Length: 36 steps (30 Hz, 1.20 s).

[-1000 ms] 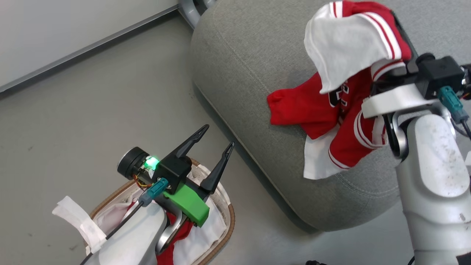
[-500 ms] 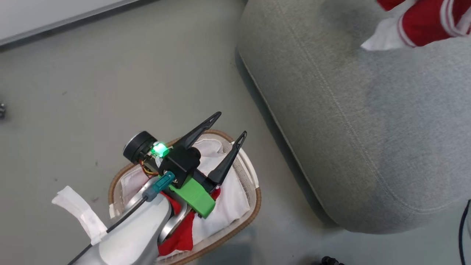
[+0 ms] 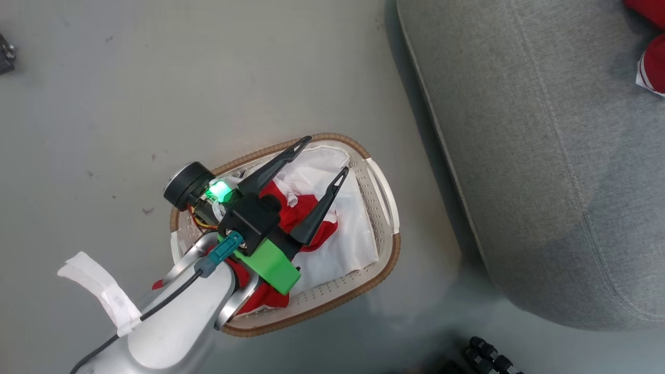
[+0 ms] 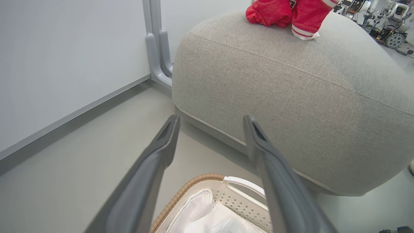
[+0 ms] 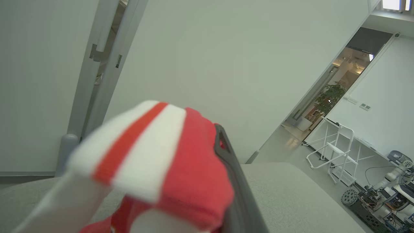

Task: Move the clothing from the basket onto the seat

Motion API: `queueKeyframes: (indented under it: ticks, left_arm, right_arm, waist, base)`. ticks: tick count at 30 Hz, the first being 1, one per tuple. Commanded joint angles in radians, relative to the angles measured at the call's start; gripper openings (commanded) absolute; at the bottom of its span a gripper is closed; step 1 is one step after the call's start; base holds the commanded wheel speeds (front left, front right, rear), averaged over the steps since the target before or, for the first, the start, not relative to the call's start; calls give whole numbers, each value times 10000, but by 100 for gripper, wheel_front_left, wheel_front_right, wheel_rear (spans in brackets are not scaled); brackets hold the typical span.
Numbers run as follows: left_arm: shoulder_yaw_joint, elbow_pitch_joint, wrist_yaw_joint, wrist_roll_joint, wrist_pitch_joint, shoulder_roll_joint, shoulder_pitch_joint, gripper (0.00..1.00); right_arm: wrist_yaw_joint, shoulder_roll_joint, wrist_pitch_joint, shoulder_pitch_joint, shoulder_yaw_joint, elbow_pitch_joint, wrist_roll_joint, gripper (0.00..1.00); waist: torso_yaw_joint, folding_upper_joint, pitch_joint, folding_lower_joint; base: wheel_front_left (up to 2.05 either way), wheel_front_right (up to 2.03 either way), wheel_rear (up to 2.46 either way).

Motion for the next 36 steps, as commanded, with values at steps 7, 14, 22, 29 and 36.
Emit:
queueKeyframes:
  ticks: [7,14,22,29,36]
  left_arm:
    - [-72,-131,75,152,103,117,-310,100]
    - [-83,21,73,33,101,183,-375,100]
    - [43,370,84,-141,-23,89,-375,100]
    - [371,881,94,-409,-164,-194,-228,100]
    - [912,1207,56,-560,-181,-597,181,100]
  right_arm:
    - [-14,653,-219,676,-83,1461,-369,0]
    - [-14,885,-274,826,-9,1872,-495,20]
    - [-14,975,-279,1397,232,1373,-183,100]
    - [-14,1207,-281,2450,777,742,125,100]
    - [-14,1338,-281,3395,1277,240,462,100]
  waist:
    - [344,46,875,-1]
    - [195,46,787,-1]
    - [60,46,373,-1]
    - [51,46,-366,-1]
    - [314,46,-1266,-1]
  base:
    - [0,0,0]
    - [0,0,0]
    - [0,0,0]
    - [0,0,0]
    - [0,0,0]
